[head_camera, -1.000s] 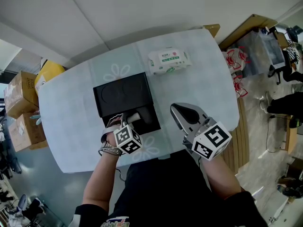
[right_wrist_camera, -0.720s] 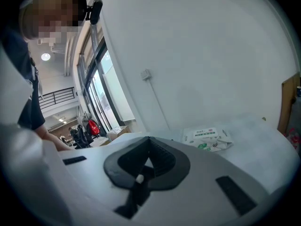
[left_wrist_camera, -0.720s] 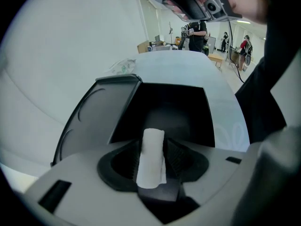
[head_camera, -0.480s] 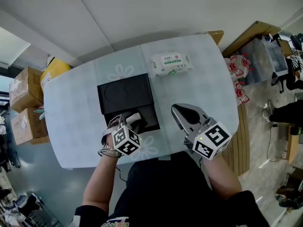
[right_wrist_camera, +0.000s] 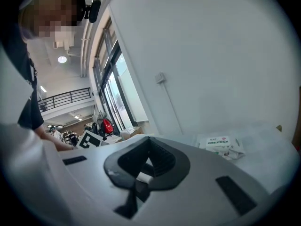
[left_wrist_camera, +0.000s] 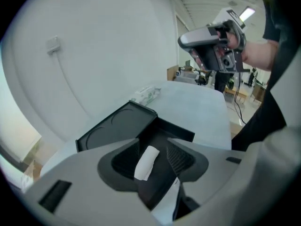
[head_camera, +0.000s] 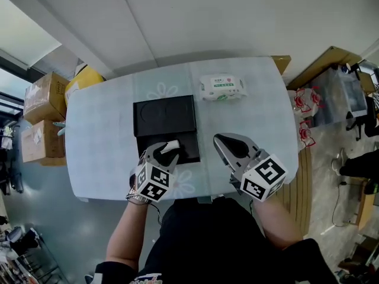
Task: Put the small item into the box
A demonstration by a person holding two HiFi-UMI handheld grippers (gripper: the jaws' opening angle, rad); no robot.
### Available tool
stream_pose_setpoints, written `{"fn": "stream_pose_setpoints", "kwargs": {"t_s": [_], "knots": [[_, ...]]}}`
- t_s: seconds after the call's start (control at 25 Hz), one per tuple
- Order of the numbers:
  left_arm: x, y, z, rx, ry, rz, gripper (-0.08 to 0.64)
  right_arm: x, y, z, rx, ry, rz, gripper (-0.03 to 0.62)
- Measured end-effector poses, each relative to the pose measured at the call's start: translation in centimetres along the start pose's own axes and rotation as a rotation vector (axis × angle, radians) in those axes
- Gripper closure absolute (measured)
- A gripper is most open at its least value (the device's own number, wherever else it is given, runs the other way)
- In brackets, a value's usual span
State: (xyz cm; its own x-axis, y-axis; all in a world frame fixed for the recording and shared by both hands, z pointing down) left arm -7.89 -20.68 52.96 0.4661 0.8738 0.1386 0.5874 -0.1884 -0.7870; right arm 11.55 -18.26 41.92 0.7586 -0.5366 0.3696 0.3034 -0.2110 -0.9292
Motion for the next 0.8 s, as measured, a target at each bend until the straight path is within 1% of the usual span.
{"fn": "stream_pose_setpoints", "kwargs": {"t_s": [0.12,0.2,0.44,0.56,0.8], "knots": [[0.7,1.4,1.5,0.086,0.052,0.101,0.378,-0.5,0.4,0.4,-0.006,0.044,0.011,0.583],[1.4,2.4,2.4,0.16,0.077,0.162,0.379,-0.8,0.8,0.7,-0.008,0.08,0.022,0.583],[4.5,5.4,5.7,0.406,0.133,0.299,0.398,-2.4,1.5,2.0,-0.021,0.184,0.054,0.583],[6.3,6.5,7.7,0.497,0.174,0.337,0.423,-3.4,1.8,2.6,-0.023,0.237,0.065,0.583],[10.0,7.0,11.4,0.572,0.259,0.346,0.505,-5.7,1.6,4.0,-0.032,0.33,0.072,0.583]]}}
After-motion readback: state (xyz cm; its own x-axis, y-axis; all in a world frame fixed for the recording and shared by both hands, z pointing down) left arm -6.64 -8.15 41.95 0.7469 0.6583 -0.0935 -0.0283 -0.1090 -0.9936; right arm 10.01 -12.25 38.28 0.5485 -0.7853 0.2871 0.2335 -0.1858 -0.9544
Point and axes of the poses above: the fingertips, and each gripper's own axes: z backward along the fingers, x to its right, y out of its top, the point moved 6 cm from there along z, backward along the fingers, and after that the axes turned 14 degrees about x, right-handed, at the moved point
